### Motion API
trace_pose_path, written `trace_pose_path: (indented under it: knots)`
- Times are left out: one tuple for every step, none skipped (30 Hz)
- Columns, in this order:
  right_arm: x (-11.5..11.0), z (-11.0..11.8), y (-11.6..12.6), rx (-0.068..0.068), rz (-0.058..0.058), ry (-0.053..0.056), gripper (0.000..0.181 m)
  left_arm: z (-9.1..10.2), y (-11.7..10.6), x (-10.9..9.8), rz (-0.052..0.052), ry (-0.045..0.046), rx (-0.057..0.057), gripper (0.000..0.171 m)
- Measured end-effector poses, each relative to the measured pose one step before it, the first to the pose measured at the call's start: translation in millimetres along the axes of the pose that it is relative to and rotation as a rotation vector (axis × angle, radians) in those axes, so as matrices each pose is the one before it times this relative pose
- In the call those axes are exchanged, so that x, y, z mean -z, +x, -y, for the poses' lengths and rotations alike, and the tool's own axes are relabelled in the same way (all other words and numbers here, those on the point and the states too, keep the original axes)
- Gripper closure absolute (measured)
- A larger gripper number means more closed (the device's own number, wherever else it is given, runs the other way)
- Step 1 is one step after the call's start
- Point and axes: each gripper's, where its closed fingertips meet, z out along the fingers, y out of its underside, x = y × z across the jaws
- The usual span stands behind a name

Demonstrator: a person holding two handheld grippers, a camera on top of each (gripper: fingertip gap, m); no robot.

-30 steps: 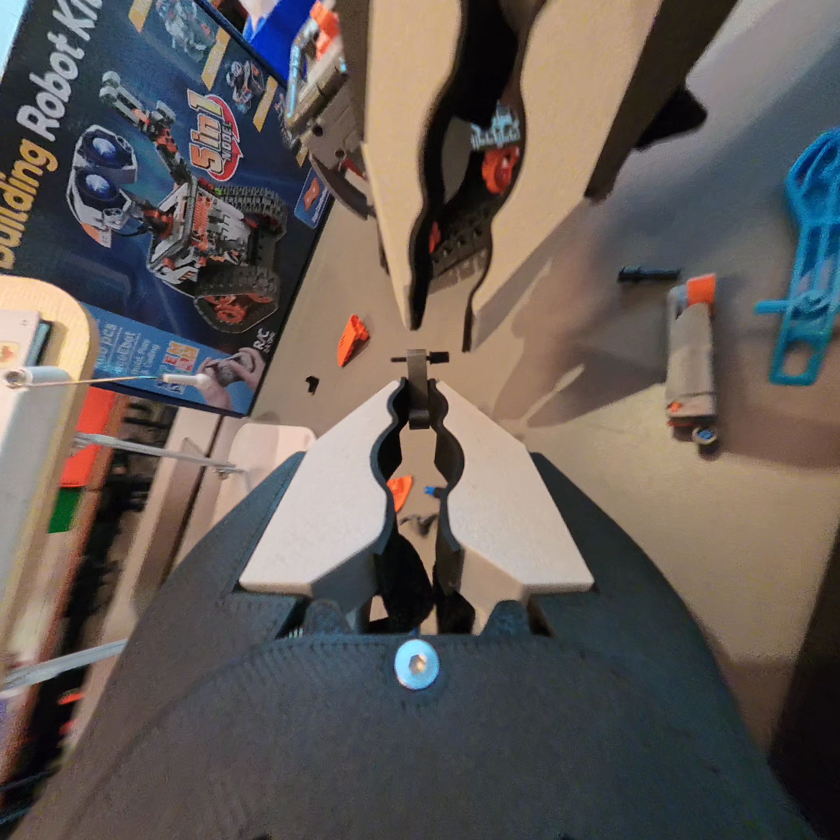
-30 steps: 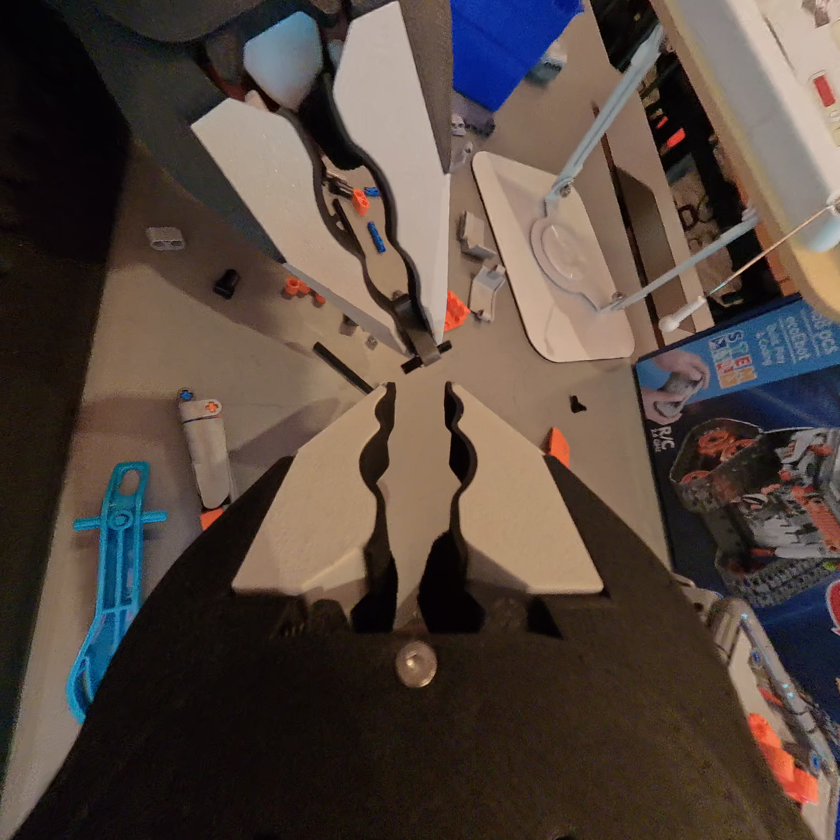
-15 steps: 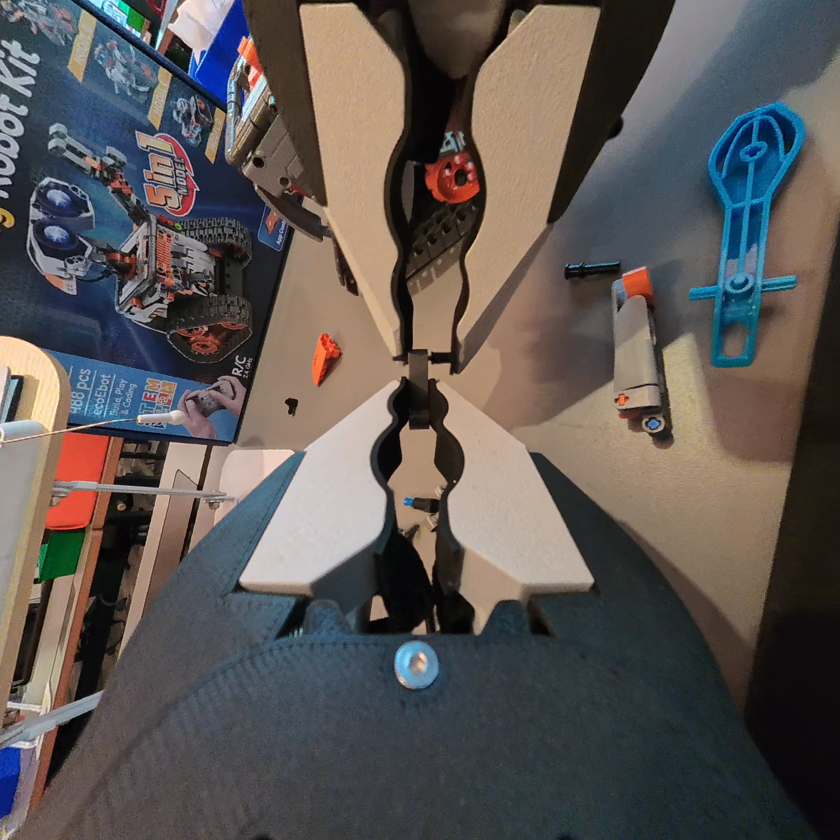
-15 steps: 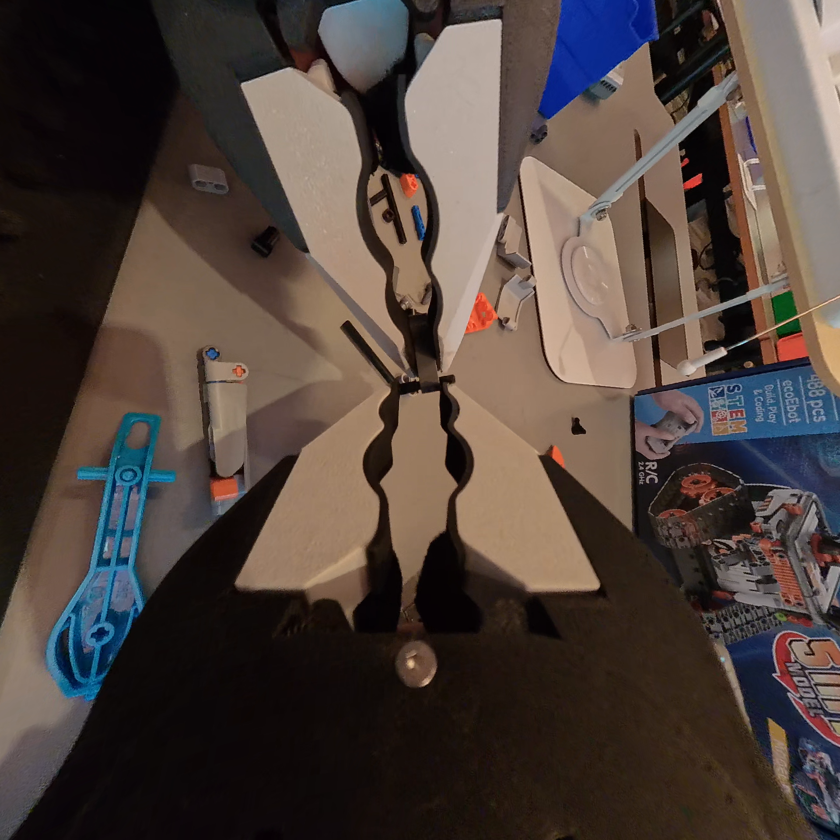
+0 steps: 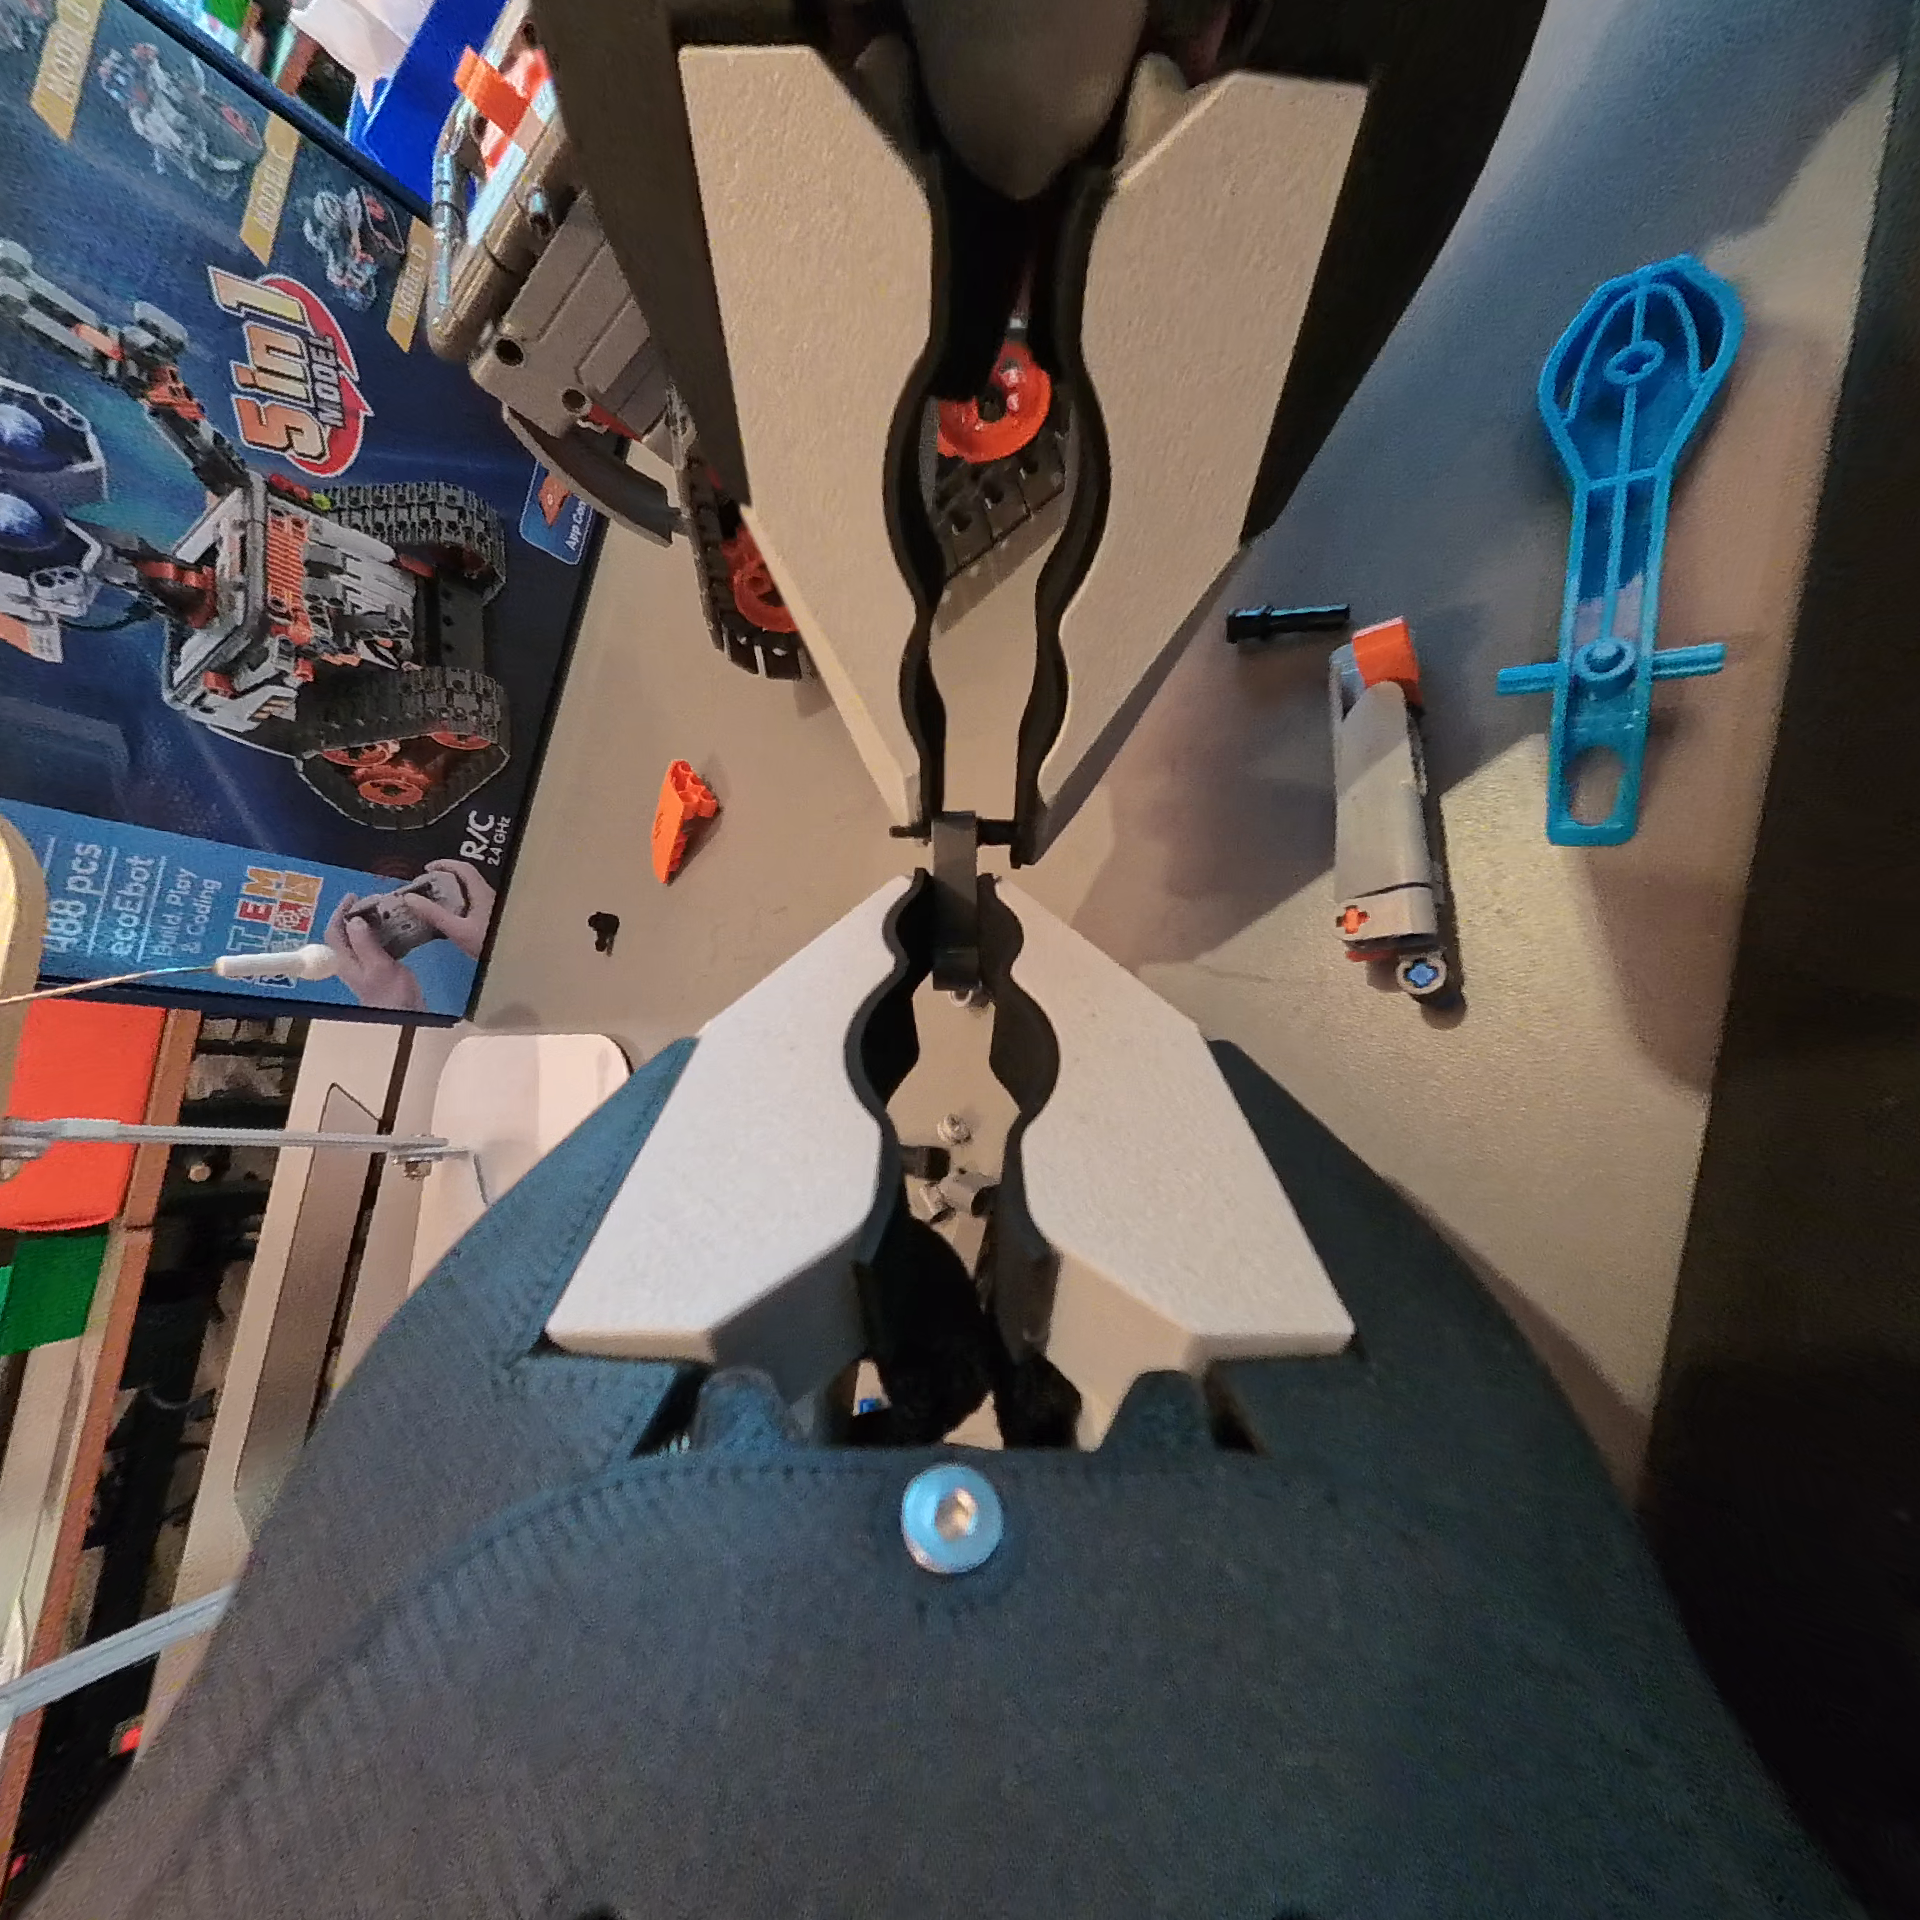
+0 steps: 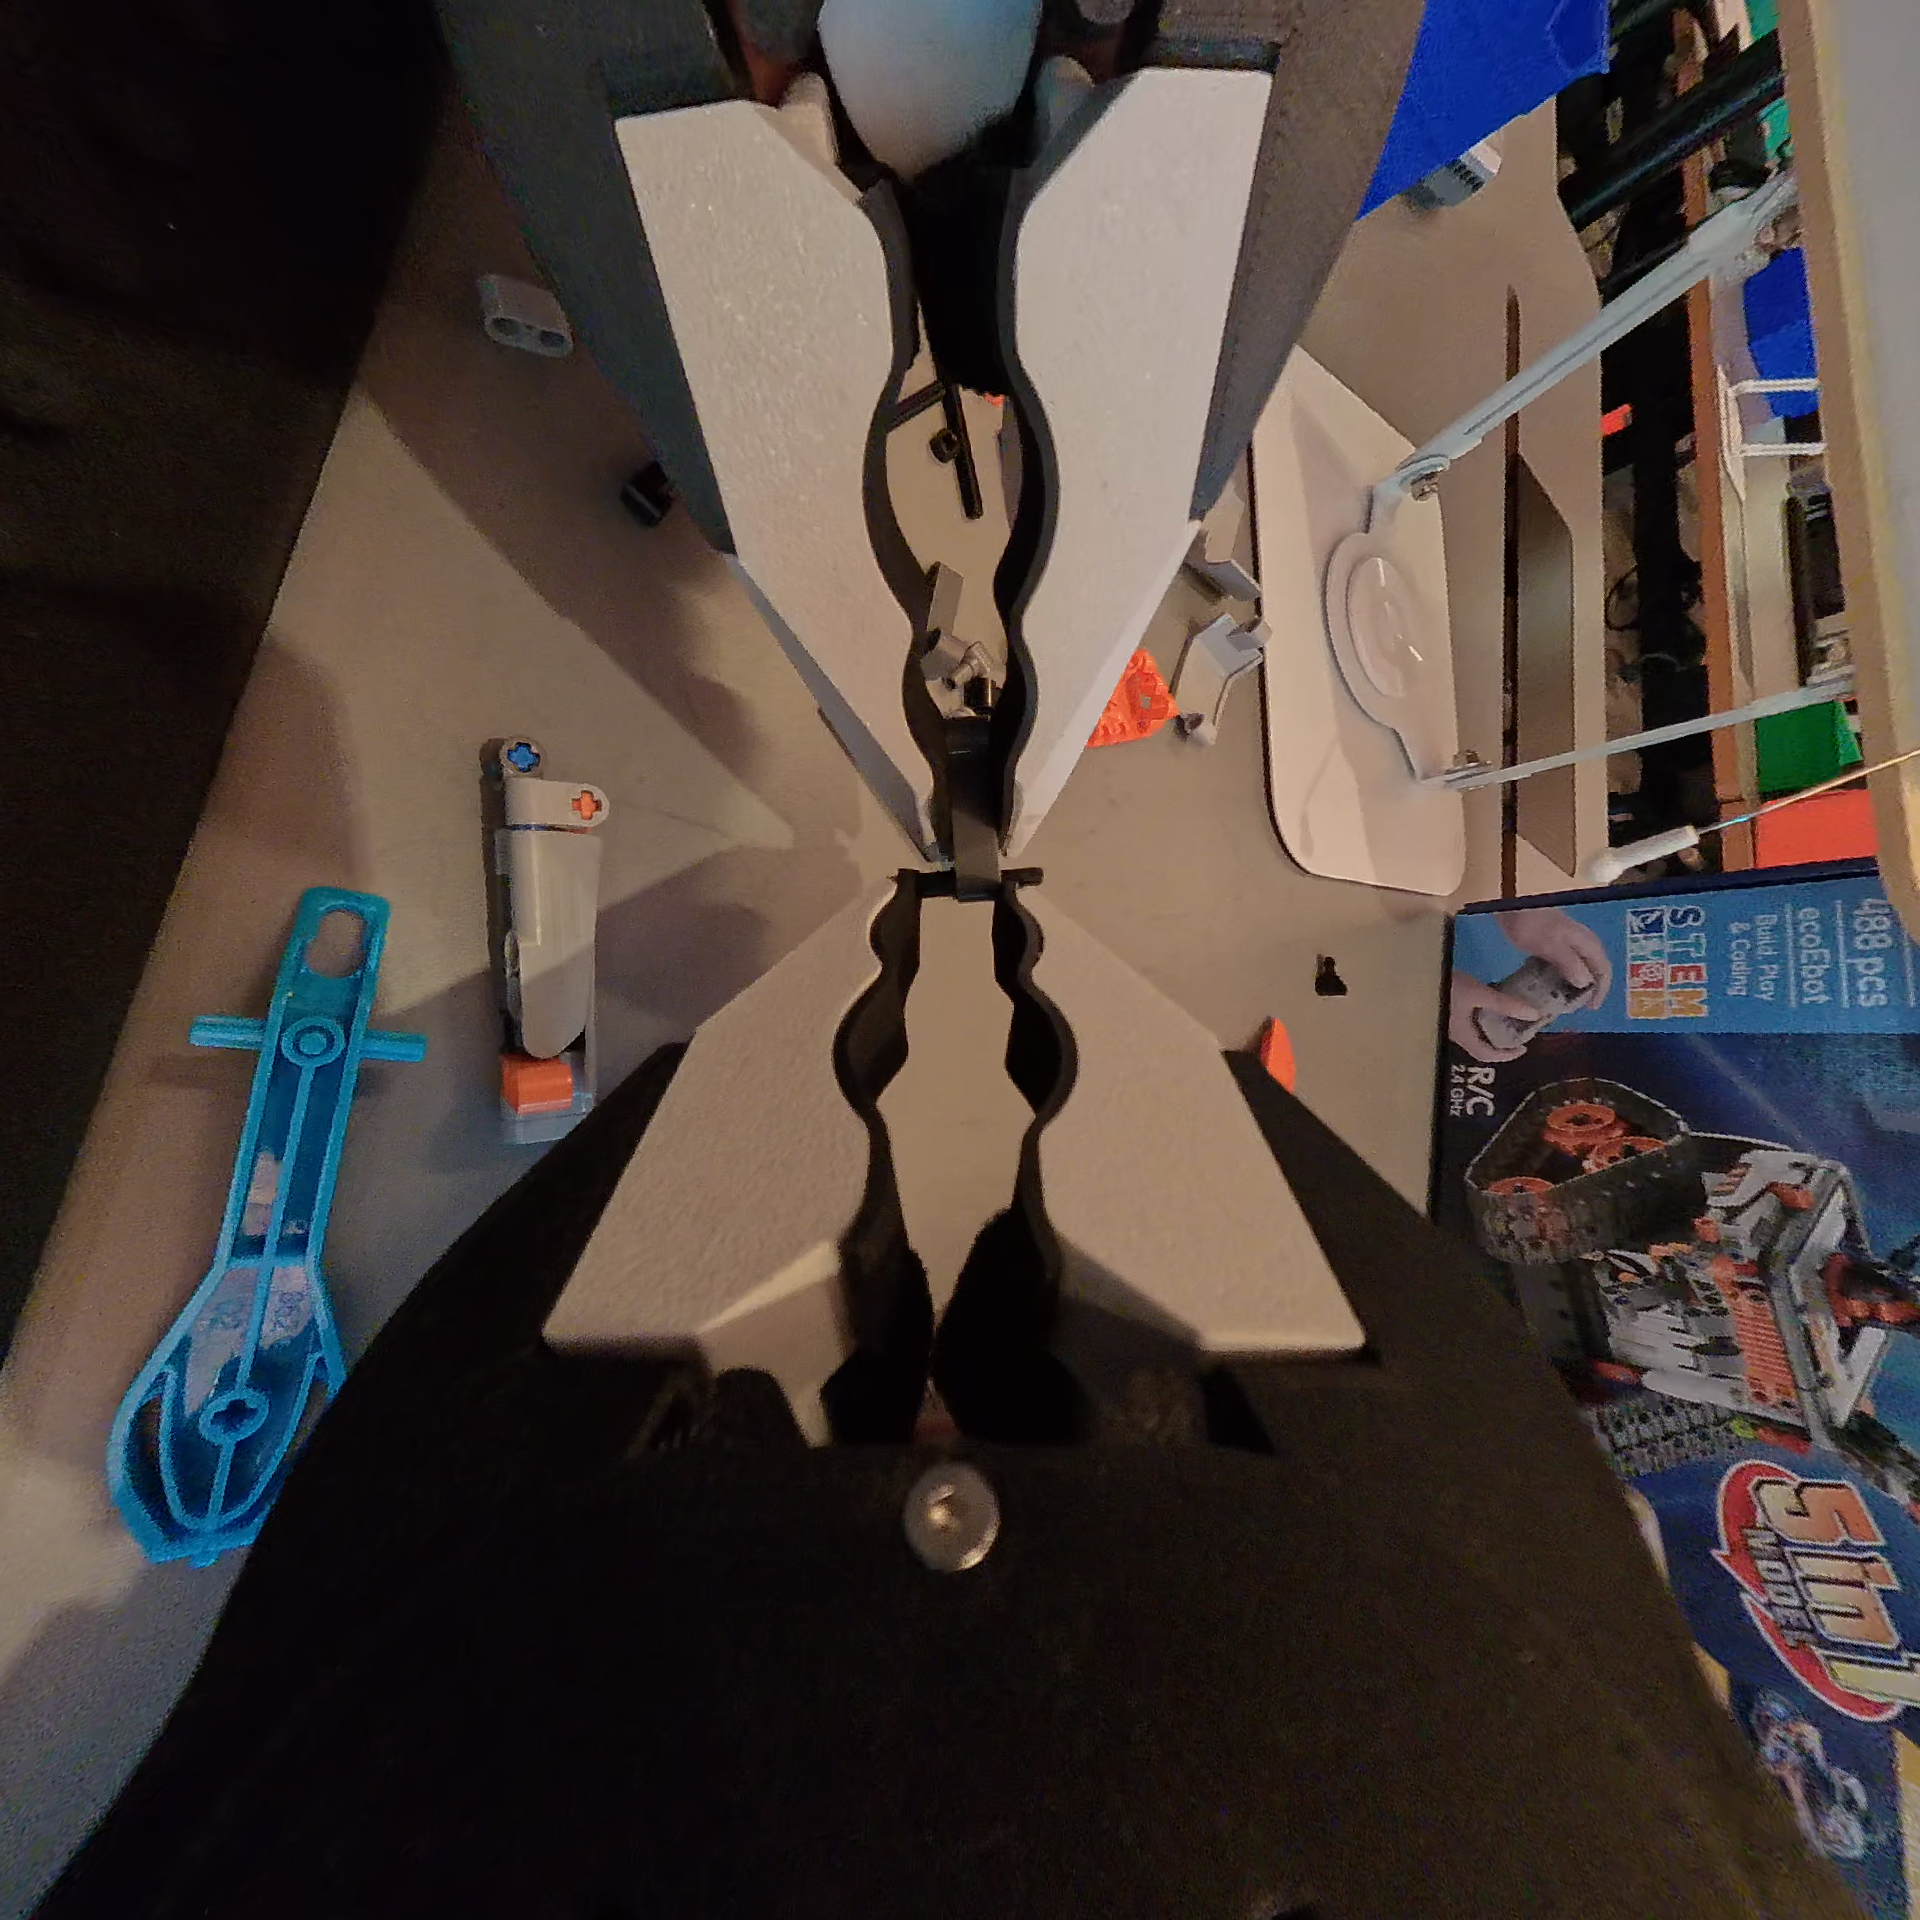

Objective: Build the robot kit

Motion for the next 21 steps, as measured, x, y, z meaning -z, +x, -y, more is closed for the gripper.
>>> trace_pose_path:
  knots:
    - [0.13, 0.48, 0.53, -0.0155, 0.0032, 0.0054, 0.170, 0.41, -0.67, 0.66, 0.0009, 0.00200, 0.0034, 0.168]
    - [-0.28, -0.01, 0.24, -0.0131, 0.0039, 0.0006, 0.170, 0.18, -0.15, 0.11, -0.0002, 0.00003, 0.0030, 0.168]
    - [-0.62, -0.13, -0.22, -0.0093, 0.0041, -0.0023, 0.170, -0.50, -0.04, -0.20, -0.0013, -0.00212, -0.0004, 0.168]
    - [-0.53, -0.04, -0.54, -0.0043, 0.0060, 0.0028, 0.170, -0.92, 0.52, -0.24, -0.0066, -0.00172, 0.0057, 0.168]
    - [-0.21, -0.14, -0.54, -0.0066, 0.0079, 0.0051, 0.170, -0.76, 0.29, 0.05, -0.0061, -0.00250, 0.0091, 0.167]
    - [-0.62, -0.85, -0.64, -0.0233, 0.0161, -0.0028, 0.170, -0.80, 0.59, -0.38, -0.0117, -0.00435, 0.0150, 0.167]
    - [-0.88, -0.59, 0.40, -0.0355, 0.0135, -0.0003, 0.169, -1.32, 0.12, -1.16, -0.0077, -0.00290, 0.0225, 0.167]
    - [-0.32, 0.67, 1.11, -0.0344, 0.0066, 0.0125, 0.168, -1.09, -1.83, 0.07, 0.0044, 0.00246, 0.0161, 0.167]
    - [1.03, 0.65, 0.82, -0.0318, 0.0057, 0.0085, 0.168, -0.25, -0.41, 1.16, -0.0056, 0.00291, 0.0248, 0.167]
    - [2.19, -0.22, 3.03, -0.0213, -0.0135, -0.0033, 0.167, -0.12, -0.49, 0.37, -0.0019, 0.00120, 0.0334, 0.166]
    - [2.13, -0.99, 3.71, -0.0183, -0.0212, -0.0084, 0.163, -2.39, -4.02, -0.68, 0.0235, -0.00774, 0.0162, 0.166]
    - [1.18, -1.53, -0.11, -0.0305, 0.0059, -0.0084, 0.161, -3.77, -3.79, -0.82, 0.0229, -0.01376, 0.0009, 0.166]
    - [0.37, -0.14, -1.66, -0.0374, 0.0142, 0.0050, 0.161, -0.79, -1.57, 0.02, 0.0061, 0.00249, 0.0169, 0.166]
    - [0.01, 1.56, 0.05, -0.0396, 0.0021, 0.0185, 0.162, 2.72, -0.34, 0.89, -0.0022, 0.01942, 0.0283, 0.166]
    - [-0.24, 1.04, 0.03, -0.0360, 0.0022, 0.0107, 0.165, 1.67, -0.08, 0.50, -0.0008, 0.00814, 0.0133, 0.166]
    - [-0.37, 0.36, 0.55, -0.0218, -0.0046, 0.0019, 0.167, 0.16, -1.85, -0.31, 0.0163, -0.00237, -0.0040, 0.166]
    - [-0.31, 1.36, 2.48, -0.0139, -0.0199, 0.0068, 0.167, 1.75, -1.54, -0.17, 0.0172, 0.00675, -0.0016, 0.166]
    - [-0.57, 1.68, 1.56, -0.0155, -0.0121, 0.0098, 0.172, 2.97, 1.92, 0.10, -0.0068, 0.01130, 0.0113, 0.166]
    - [-0.67, 1.55, 0.26, -0.0147, -0.0028, 0.0117, 0.173, 1.06, 0.16, -0.27, 0.0040, 0.00137, 0.0076, 0.166]
    - [-0.28, 1.80, 1.76, -0.0074, -0.0139, 0.0136, 0.174, 0.71, -2.17, -0.07, 0.0182, 0.00583, -0.0003, 0.166]
    - [-0.26, 0.75, 1.72, -0.0022, -0.0116, 0.0045, 0.175, 0.32, -1.98, 0.12, 0.0107, 0.00285, 0.0099, 0.166]
